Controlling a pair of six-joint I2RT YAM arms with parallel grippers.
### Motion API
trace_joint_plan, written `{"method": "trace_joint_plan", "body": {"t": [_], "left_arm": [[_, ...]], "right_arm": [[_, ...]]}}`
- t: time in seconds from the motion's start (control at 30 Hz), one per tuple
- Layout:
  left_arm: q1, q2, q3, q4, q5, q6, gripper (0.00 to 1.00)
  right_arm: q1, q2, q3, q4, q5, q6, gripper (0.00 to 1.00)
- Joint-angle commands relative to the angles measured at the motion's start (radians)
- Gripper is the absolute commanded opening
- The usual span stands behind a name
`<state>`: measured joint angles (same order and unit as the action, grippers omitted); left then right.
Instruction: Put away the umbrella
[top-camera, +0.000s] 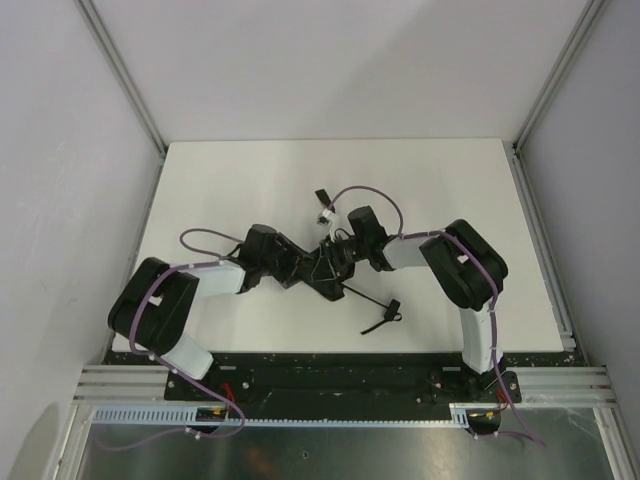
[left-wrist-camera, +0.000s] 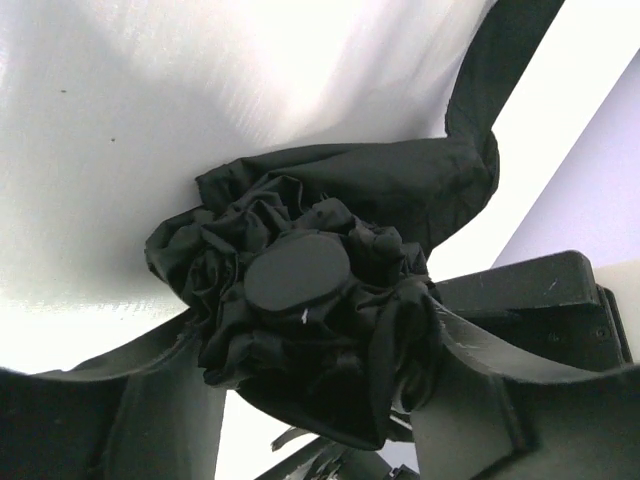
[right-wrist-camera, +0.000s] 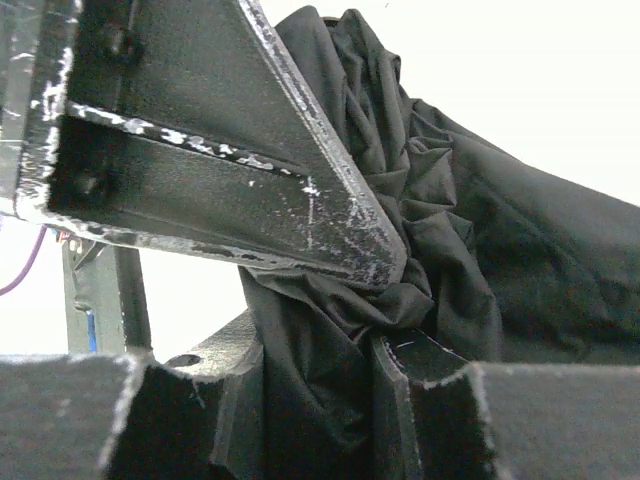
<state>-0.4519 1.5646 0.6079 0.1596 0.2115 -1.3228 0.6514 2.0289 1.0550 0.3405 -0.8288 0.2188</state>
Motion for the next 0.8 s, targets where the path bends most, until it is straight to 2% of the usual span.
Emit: {"method": "trace_joint_plan", "body": {"t": [0.0, 0.1, 0.17, 0.27, 0.3, 0.43, 0.53, 0.63, 0.77], "left_arm": [[-0.012, 0.072, -0.032, -0.078, -0.135, 0.091, 0.47], [-0.012, 0.064, -0.029, -0.064, -0.141, 0.105, 0.24], [-0.012, 0.061, -0.028, -0.061, -0.138, 0.109, 0.16], [-0.013, 0.061, -0.025, -0.058, -0.122, 0.115, 0.07], [-0.012, 0.060, -0.026, -0.058, -0.118, 0.116, 0.03], [-0.012, 0.052, -0.027, -0.058, -0.097, 0.113, 0.00], [-0.011, 0.055, -0.018, -0.085, -0.074, 0.093, 0.00], [-0.008, 0.082, -0.001, -0.118, -0.030, 0.065, 0.00], [-0.007, 0.123, 0.020, -0.147, 0.017, 0.034, 0.00]], "right_arm": [[0.039, -0.039, -0.006, -0.193, -0.073, -0.056, 0.00], [0.054, -0.062, 0.011, -0.256, -0.030, -0.110, 0.00], [0.061, -0.070, 0.030, -0.301, 0.019, -0.124, 0.03], [0.088, -0.096, 0.053, -0.367, 0.171, -0.097, 0.23], [0.103, -0.110, 0.061, -0.390, 0.240, -0.086, 0.33], [0.195, -0.187, 0.082, -0.486, 0.606, -0.098, 0.66], [0.297, -0.229, 0.084, -0.525, 0.890, -0.147, 0.82], [0.383, -0.220, 0.084, -0.526, 1.088, -0.202, 0.88], [0.446, -0.144, 0.082, -0.488, 1.292, -0.259, 0.86]]}}
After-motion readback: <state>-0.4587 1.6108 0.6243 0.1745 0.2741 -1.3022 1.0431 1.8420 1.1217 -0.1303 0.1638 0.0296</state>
